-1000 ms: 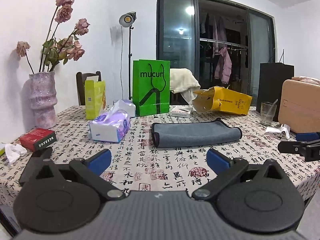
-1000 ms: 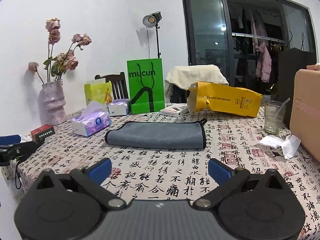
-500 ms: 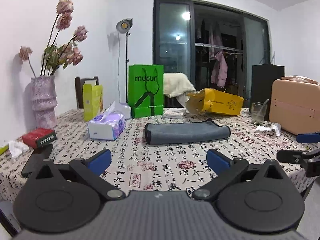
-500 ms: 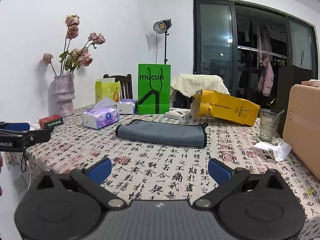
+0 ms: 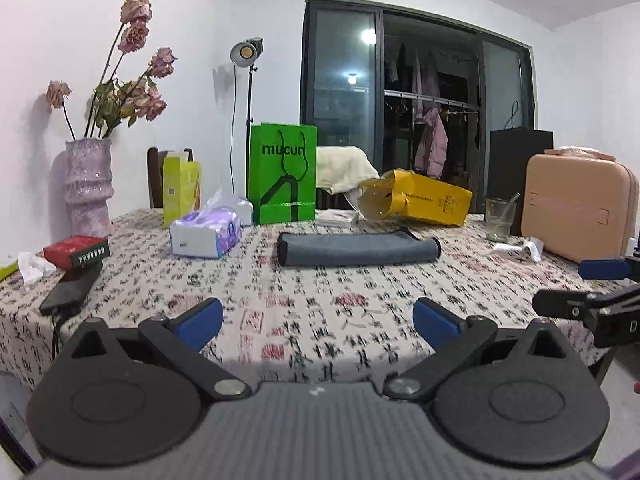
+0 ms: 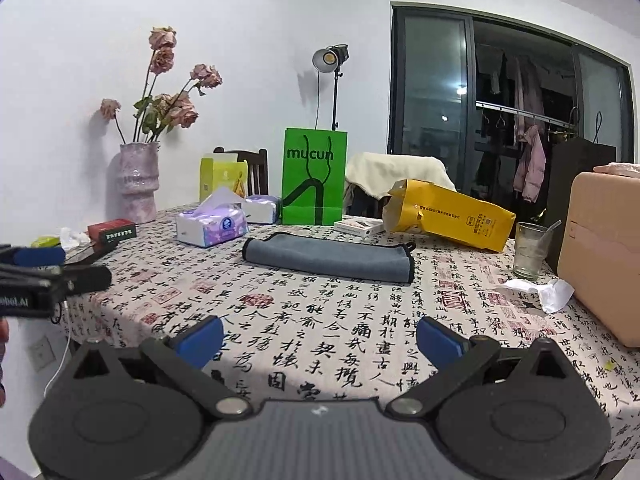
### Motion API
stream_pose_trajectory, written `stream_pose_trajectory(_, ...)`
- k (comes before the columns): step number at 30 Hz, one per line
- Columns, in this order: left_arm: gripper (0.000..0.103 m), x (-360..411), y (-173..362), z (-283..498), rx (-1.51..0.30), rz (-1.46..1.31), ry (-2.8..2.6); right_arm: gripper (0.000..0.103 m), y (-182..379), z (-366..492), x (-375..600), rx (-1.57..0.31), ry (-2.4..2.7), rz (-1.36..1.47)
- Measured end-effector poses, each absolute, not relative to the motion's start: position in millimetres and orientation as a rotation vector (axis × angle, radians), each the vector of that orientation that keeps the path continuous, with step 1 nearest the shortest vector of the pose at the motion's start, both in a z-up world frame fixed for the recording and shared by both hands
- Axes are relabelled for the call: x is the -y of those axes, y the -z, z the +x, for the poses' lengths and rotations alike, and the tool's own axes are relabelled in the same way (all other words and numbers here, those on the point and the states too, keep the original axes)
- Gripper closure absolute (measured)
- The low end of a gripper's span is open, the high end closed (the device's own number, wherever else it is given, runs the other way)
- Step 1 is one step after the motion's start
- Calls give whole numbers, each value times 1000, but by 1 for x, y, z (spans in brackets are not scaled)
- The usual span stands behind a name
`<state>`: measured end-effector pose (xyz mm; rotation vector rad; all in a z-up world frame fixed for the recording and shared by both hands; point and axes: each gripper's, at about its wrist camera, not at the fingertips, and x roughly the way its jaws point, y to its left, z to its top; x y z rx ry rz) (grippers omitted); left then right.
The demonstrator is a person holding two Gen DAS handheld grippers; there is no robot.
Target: Fold towel
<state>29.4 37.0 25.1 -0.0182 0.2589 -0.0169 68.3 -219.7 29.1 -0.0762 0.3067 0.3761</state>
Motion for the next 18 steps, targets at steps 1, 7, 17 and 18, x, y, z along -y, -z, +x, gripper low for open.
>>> stream_pose_trajectory(1,0,-37,-24,28,-261,-22,18,0,-28,66,220,-307,-378,-72)
stream_pose_trajectory(7,0,-38,-22,16,-238,-31,11,0,-23,49,221,-297,-378,-43)
stream_pose_trajectory(17,0,-30,-18,5,-246,4,24,0,-13,33,237,-319,-363,53)
stream_pose_trajectory(18,0,-30,-17,4,-249,5,26,0,-13,32,238,-320,-362,56)
